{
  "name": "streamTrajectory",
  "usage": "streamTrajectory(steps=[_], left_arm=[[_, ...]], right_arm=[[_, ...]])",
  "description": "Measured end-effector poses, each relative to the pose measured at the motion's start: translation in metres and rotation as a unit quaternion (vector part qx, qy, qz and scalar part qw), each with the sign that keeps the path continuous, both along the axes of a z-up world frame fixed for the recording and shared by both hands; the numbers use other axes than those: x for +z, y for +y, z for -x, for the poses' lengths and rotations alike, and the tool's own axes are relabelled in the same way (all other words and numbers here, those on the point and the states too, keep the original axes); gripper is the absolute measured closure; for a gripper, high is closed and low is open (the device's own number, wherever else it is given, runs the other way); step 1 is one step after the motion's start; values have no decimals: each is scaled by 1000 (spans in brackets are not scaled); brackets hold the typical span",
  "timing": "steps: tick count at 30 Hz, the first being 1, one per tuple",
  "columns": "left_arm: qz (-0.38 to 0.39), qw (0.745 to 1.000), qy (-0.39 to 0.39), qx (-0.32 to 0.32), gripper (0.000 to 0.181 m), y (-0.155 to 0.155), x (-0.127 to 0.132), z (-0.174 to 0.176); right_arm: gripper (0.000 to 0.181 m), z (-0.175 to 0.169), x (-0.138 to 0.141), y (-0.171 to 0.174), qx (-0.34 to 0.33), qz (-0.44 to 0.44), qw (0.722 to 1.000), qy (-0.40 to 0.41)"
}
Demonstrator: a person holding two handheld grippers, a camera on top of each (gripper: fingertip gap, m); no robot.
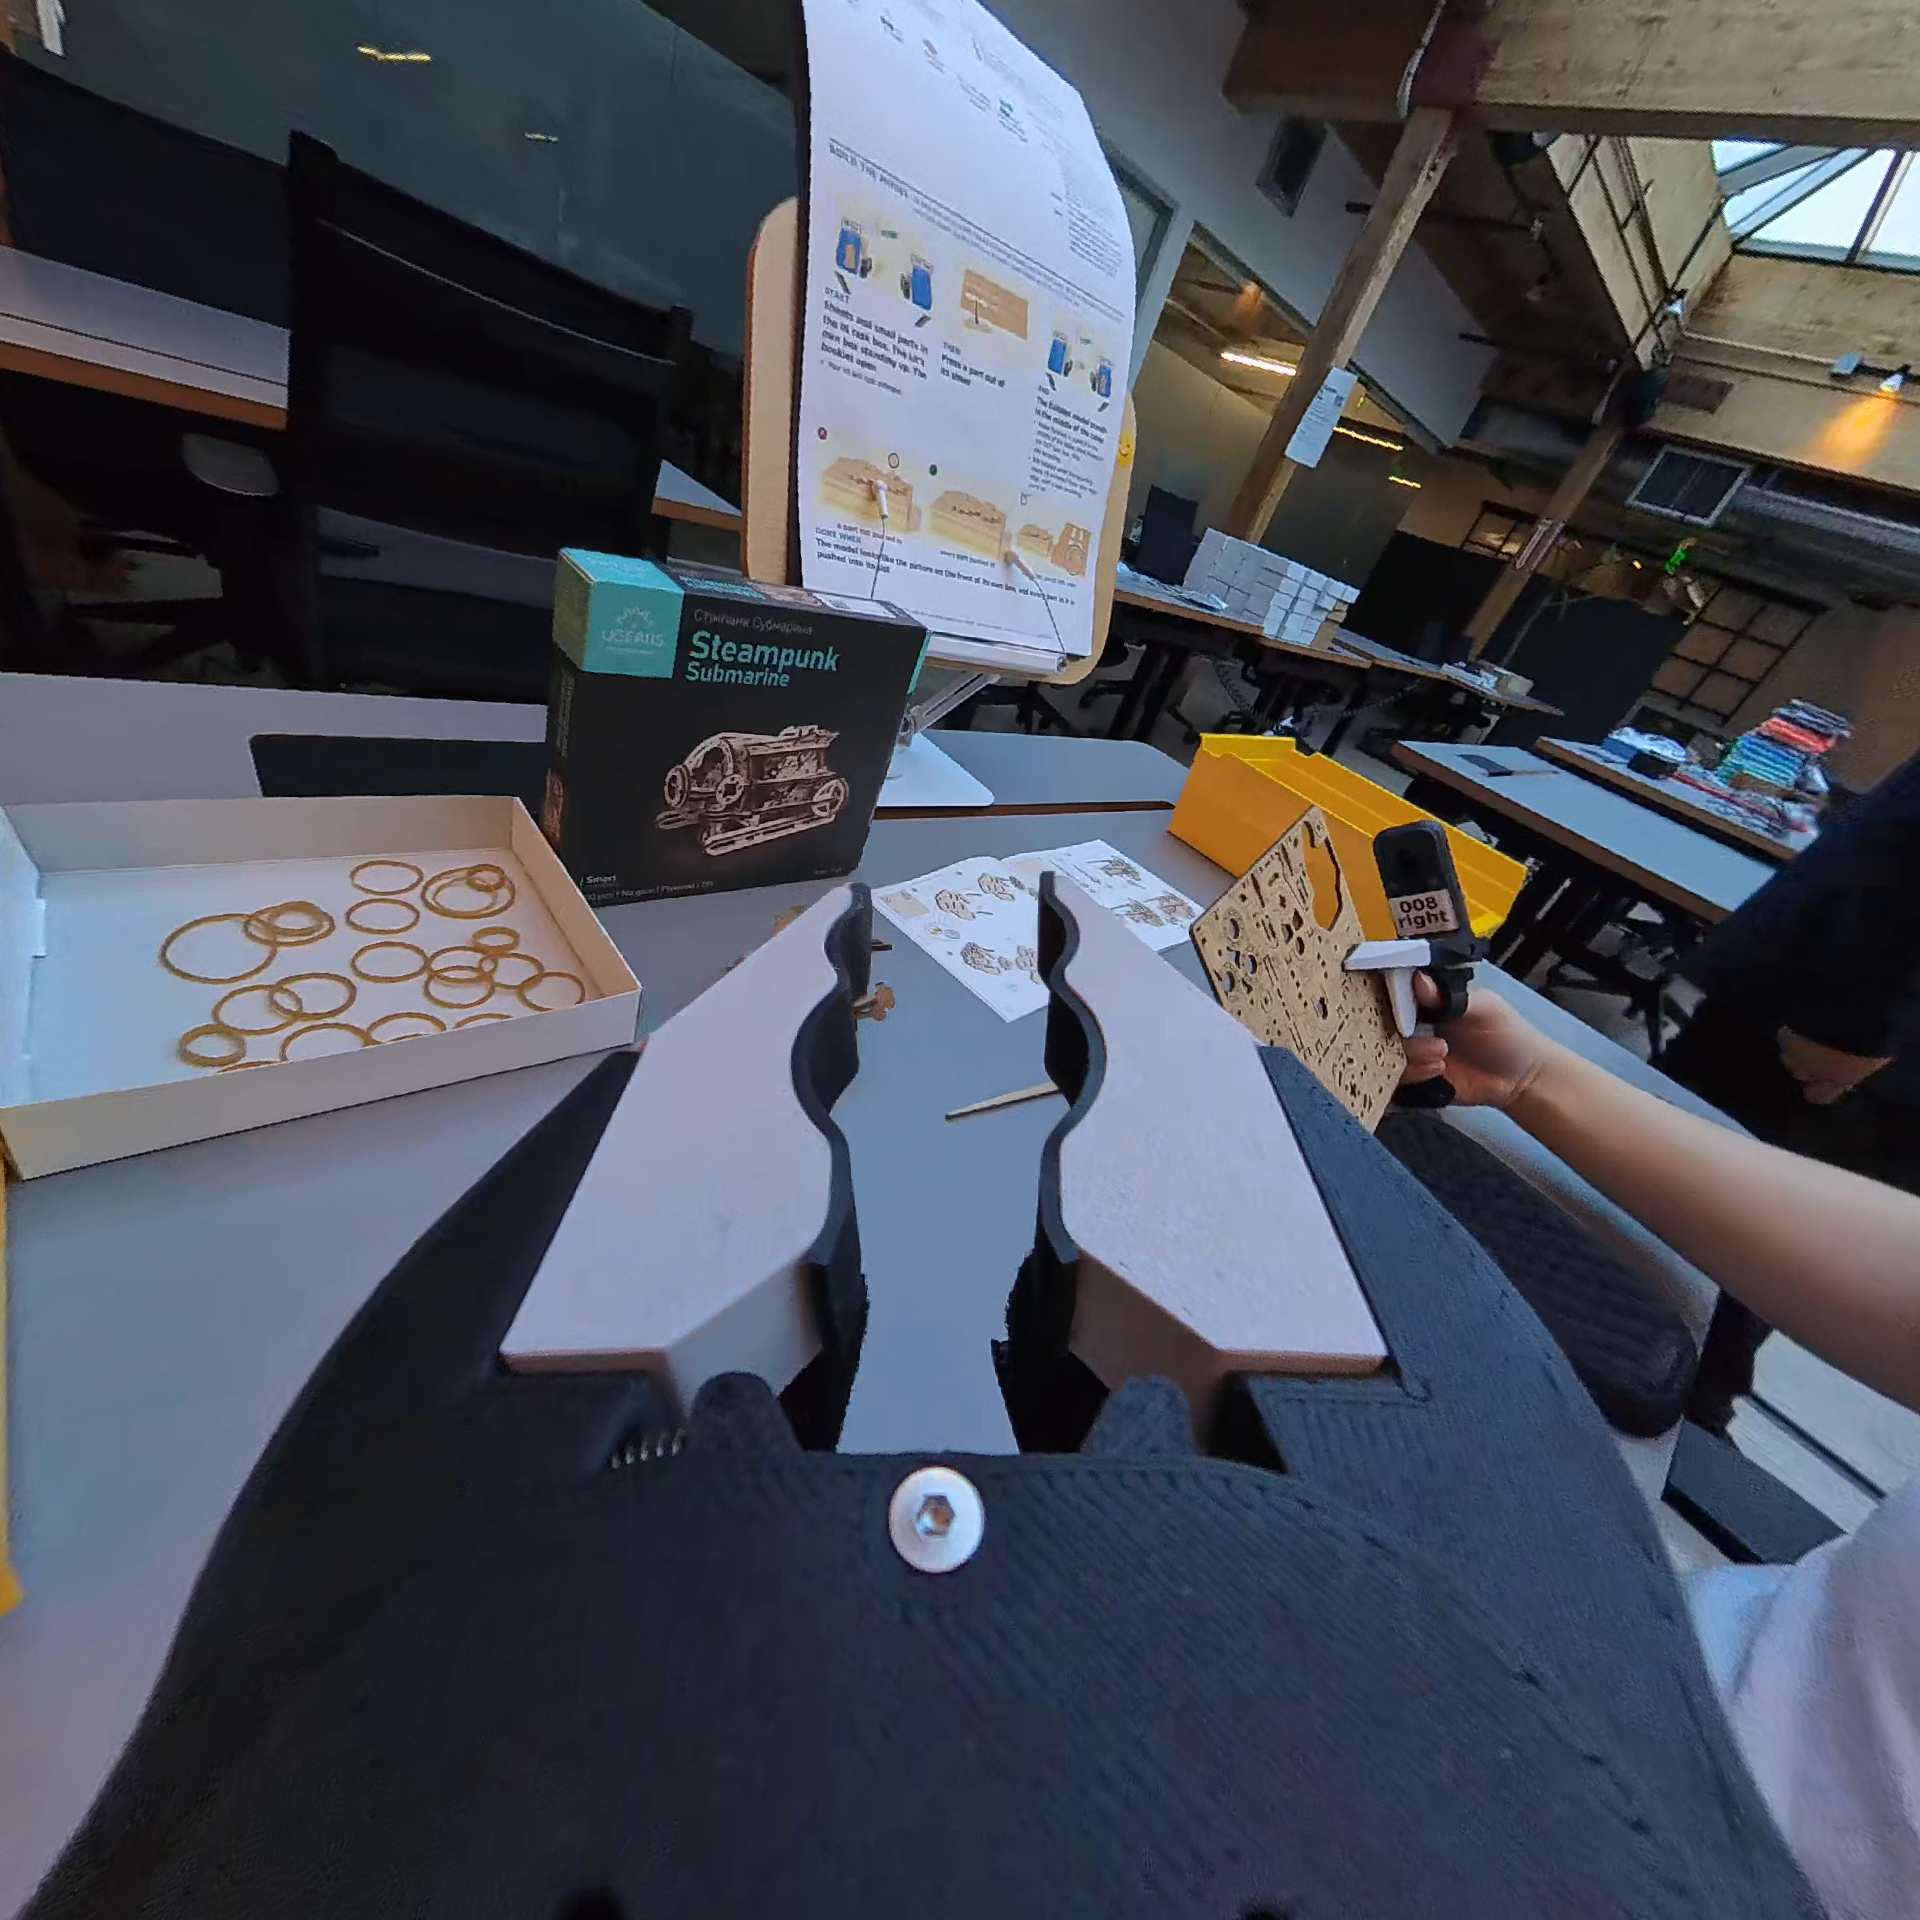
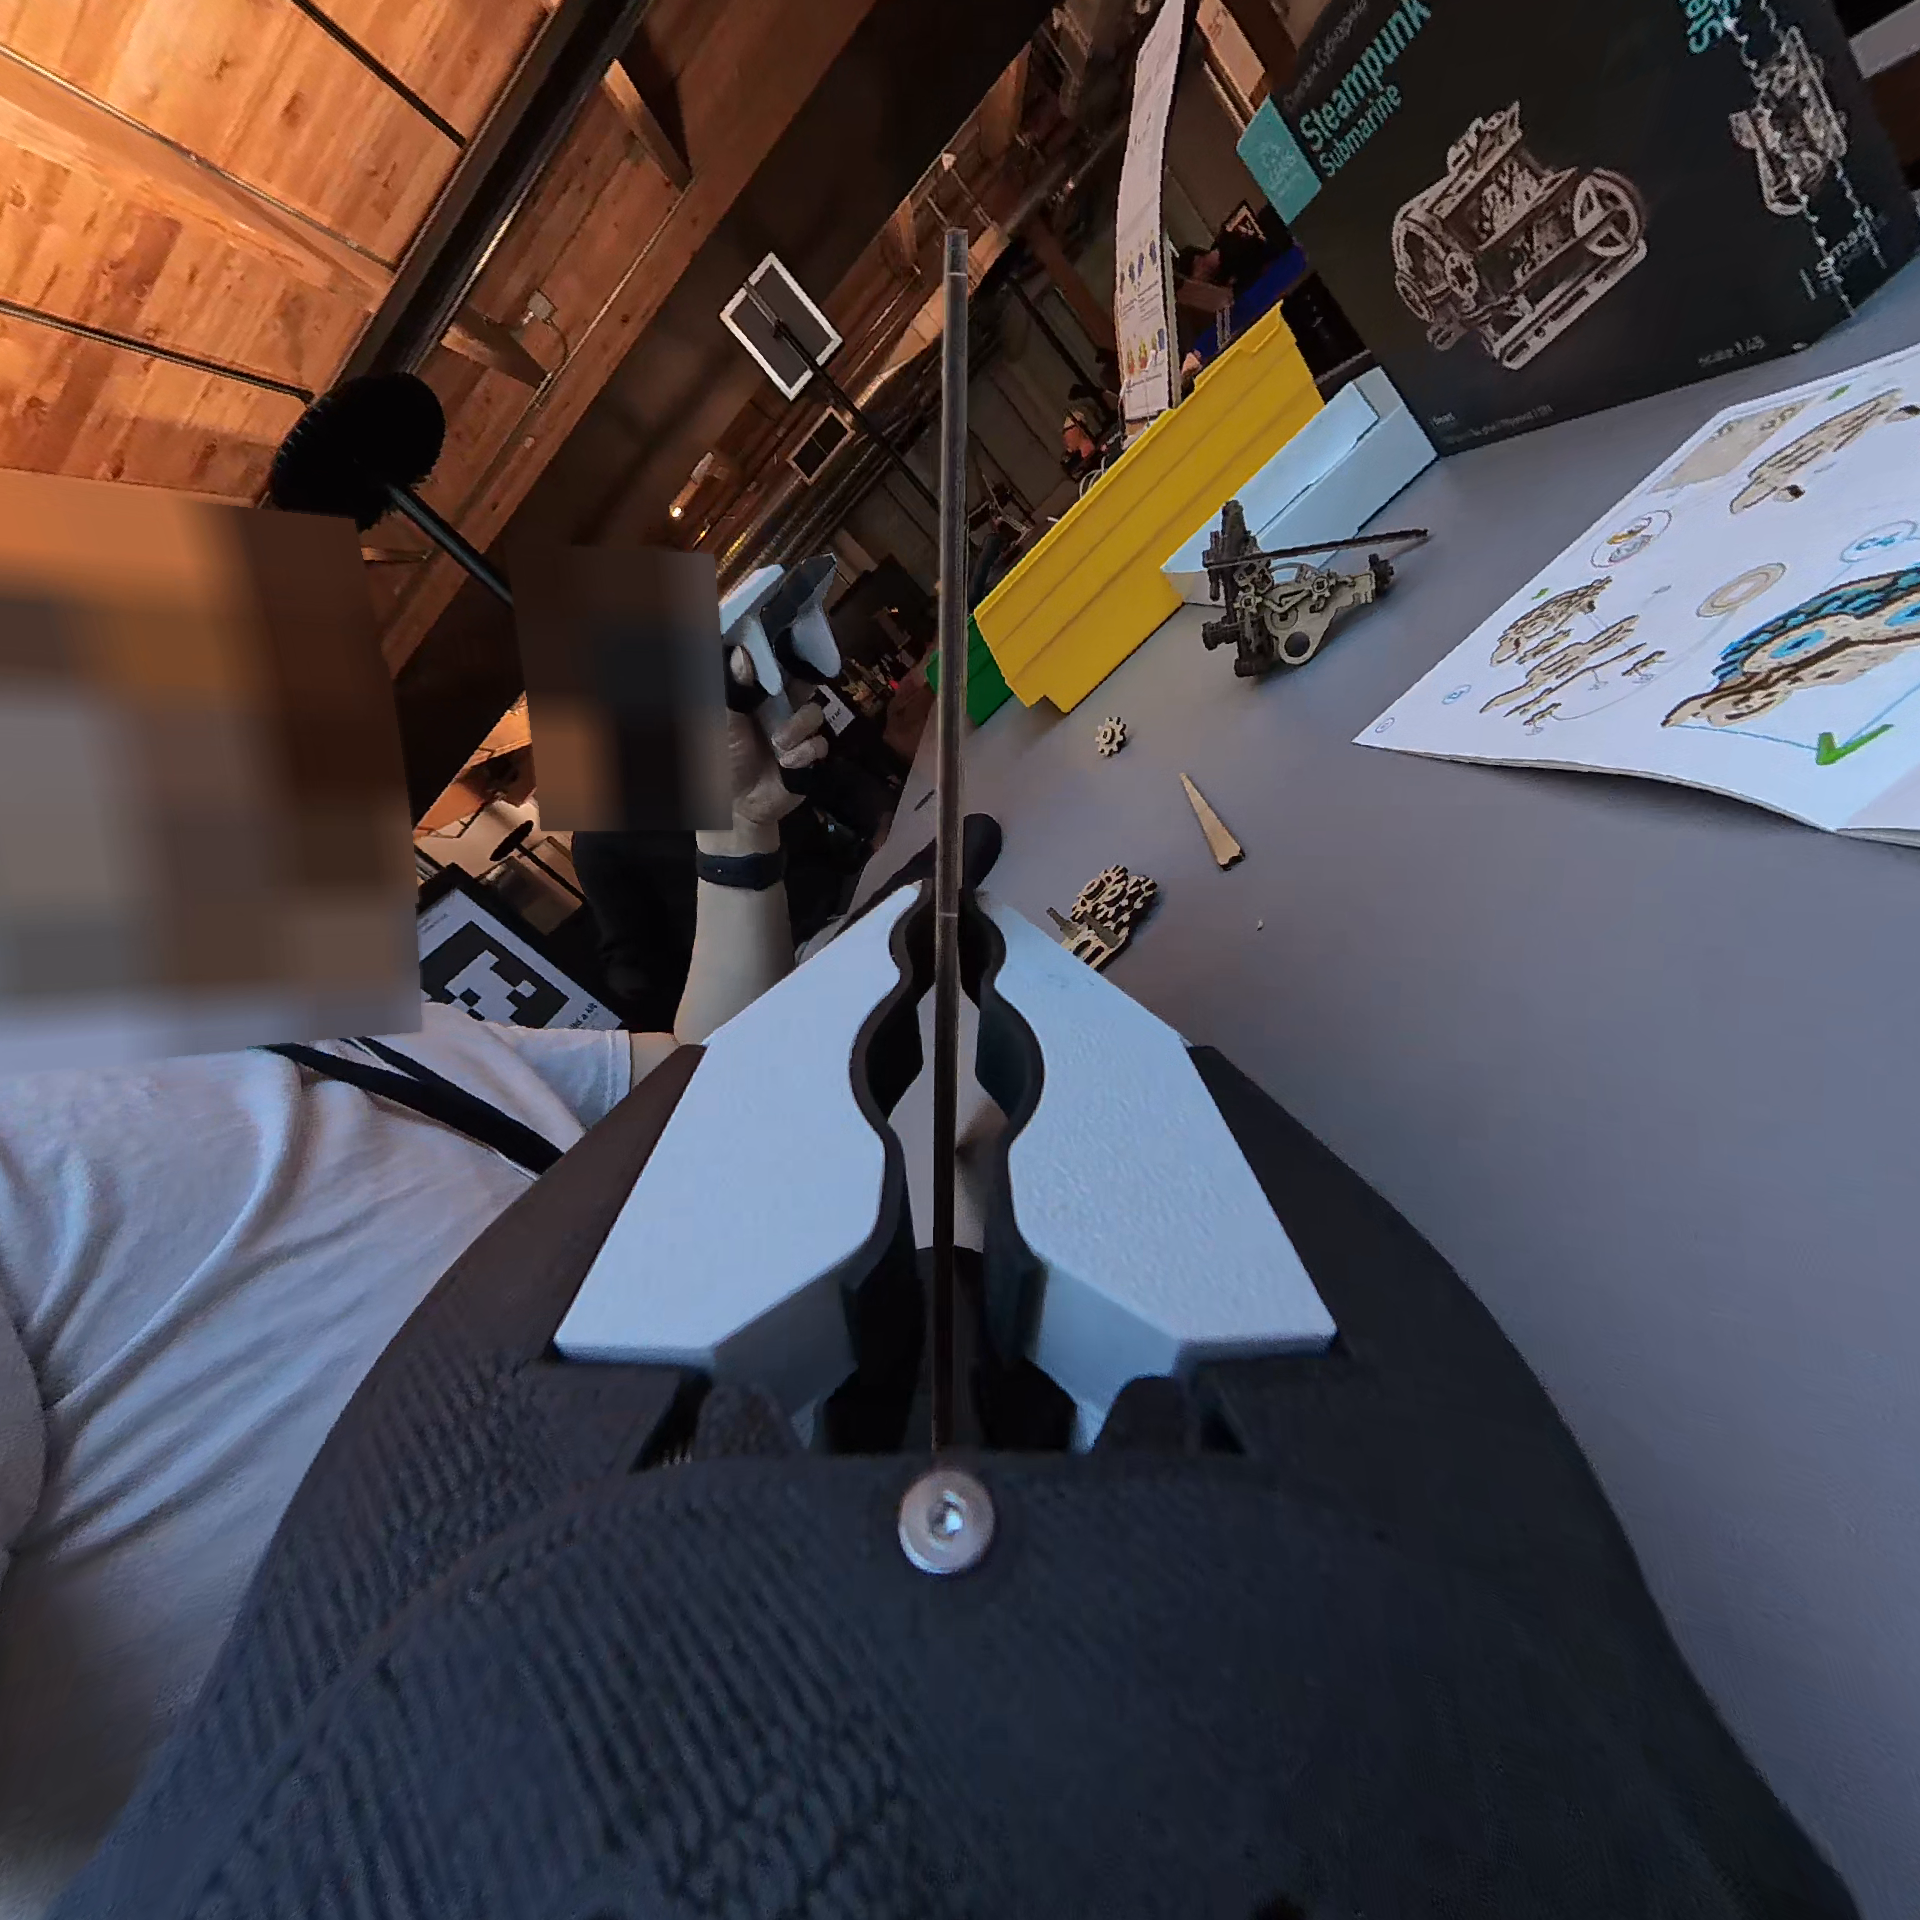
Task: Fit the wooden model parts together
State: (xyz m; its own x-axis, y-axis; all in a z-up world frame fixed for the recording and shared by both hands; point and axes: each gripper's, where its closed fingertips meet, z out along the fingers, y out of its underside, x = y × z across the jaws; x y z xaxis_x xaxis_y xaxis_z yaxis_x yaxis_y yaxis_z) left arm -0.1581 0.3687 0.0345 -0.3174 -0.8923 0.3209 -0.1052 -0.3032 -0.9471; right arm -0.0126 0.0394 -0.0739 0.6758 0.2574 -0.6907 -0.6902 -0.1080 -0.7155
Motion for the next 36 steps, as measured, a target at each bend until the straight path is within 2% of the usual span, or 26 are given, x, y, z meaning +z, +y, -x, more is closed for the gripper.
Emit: streamTrajectory(steps=[3,6,9,13,18,22,28,30,32,34,35,36], left_arm=[[15,1000,-5,-23,159,-9,-12,-6],[0,1000,4,-17,162,-11,-26,-10],[-15,1000,-10,2,181,-8,-32,-12],[-31,999,6,14,181,-10,-46,-13],[-74,995,27,69,181,12,-67,-9],[-36,997,19,68,181,18,-66,-2],[-69,994,31,76,181,25,-67,10],[-82,990,33,106,174,54,-54,28],[-94,983,21,155,156,107,-24,54],[-139,963,22,231,149,183,3,78],[-165,945,45,280,136,231,7,86],[-175,934,75,302,127,272,7,88]], right_arm=[[181,-2,-5,2,-1,11,1000,15],[181,-3,-1,0,-2,-3,1000,24],[180,-4,0,-2,0,-10,999,36],[181,-5,-3,0,4,0,999,48],[181,-4,-7,4,3,13,999,46],[181,-7,-7,5,-7,14,999,52],[181,-12,-7,5,-10,9,997,76],[181,-10,-6,5,-6,8,997,72],[181,-8,-5,4,0,6,998,68],[181,-6,-4,4,4,3,998,61],[181,-5,-3,4,6,0,999,54],[181,-3,-3,4,7,-2,999,47]])
